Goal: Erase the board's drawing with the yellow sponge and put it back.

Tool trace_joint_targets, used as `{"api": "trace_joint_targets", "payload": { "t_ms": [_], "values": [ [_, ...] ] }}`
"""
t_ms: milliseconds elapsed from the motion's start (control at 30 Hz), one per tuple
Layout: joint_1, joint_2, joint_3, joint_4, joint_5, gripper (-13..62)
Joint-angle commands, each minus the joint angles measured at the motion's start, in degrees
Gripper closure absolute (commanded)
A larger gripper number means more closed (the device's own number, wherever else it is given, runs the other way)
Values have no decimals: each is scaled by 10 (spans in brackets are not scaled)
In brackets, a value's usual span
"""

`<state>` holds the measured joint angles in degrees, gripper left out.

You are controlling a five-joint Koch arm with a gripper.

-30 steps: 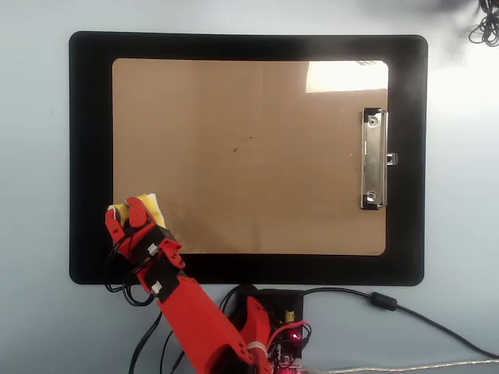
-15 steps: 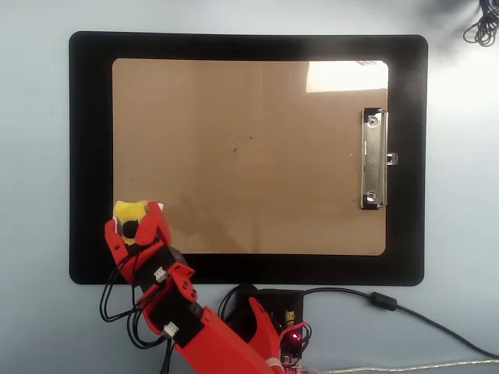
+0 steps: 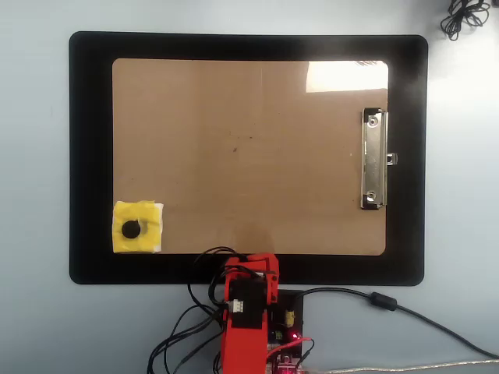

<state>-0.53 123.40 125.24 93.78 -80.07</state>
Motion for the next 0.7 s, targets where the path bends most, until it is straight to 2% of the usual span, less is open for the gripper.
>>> {"api": "trace_joint_targets", "payload": {
  "t_ms": [0,67,233,667],
  "values": [
    [17,71,50,-11,4,158],
    [18,119,109,-8,5,153],
    [18,113,161,14,3,147],
    [18,113,161,11,4,150]
  ]
}}
